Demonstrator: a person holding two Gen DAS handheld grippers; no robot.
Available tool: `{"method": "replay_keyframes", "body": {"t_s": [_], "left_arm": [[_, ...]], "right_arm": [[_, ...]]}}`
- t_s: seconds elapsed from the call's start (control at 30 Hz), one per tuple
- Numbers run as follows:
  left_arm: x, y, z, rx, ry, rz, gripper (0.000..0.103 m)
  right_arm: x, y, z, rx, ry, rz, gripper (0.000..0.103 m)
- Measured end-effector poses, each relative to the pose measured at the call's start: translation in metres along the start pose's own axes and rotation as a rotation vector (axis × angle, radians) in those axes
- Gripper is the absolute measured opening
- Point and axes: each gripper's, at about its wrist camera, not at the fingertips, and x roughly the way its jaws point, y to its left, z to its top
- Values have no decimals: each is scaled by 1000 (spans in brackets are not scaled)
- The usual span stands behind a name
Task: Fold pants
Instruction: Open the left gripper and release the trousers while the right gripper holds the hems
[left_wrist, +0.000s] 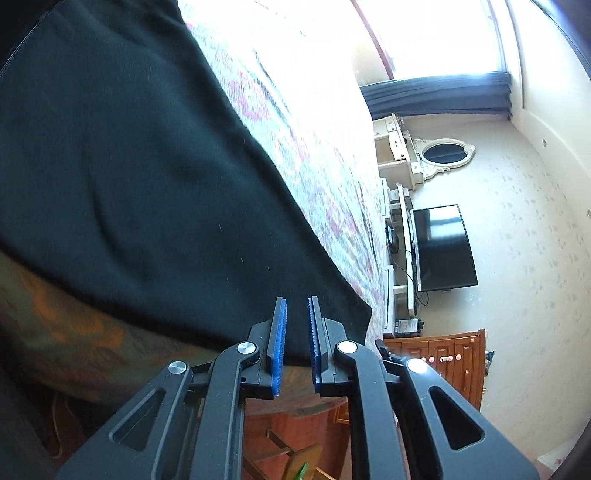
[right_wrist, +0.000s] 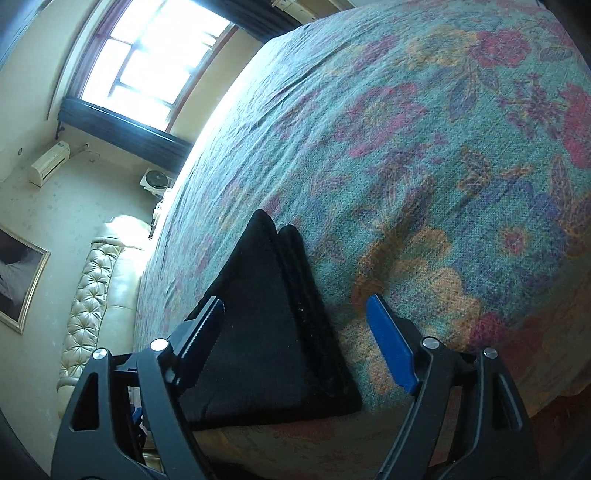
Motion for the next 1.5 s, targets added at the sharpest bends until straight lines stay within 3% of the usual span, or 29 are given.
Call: {"method": "replay_keyframes", "body": {"t_s": [0.03,0.07,0.23,0.37,0.43,0.47,0.53,0.67,0.77,0.83,0.9,1.1,1.2,1.33,1.5], "left_arm": [[-5,2,10,25,-6,23,26],[-10,4,21,56,-9,42,44],[-47,13,63,259,-133,199,75],[-63,33,88,299,-173,315,80],[-60,50,97,275,-140,384,83],[-56,59,99,254,-116,392,83],[-57,73,99,257,-129,335,83],[-45,64,81,403,-124,371,92],[-41,65,77,476,-121,423,93],[-41,67,77,483,-120,428,94],[-38,68,81,478,-109,410,98],[-40,71,84,567,-67,380,98],[-48,71,82,573,-90,363,98],[-68,66,84,559,-208,442,98],[-84,69,96,609,-200,560,98]], "right_arm": [[1,0,1,10,25,33,89],[3,0,2,13,61,66,90],[7,5,3,-22,182,140,90],[6,6,6,-5,196,199,92],[8,13,5,-39,225,206,92],[10,16,5,-52,237,204,92],[14,21,5,-61,250,204,92],[22,30,7,-86,279,176,90],[31,32,6,-77,306,139,63],[39,29,4,-61,323,113,37],[43,25,2,-53,321,79,22],[34,36,-4,-86,258,37,18],[23,46,-3,-100,216,24,18],[14,69,0,-129,183,12,18],[2,103,2,-167,154,-1,18]]}}
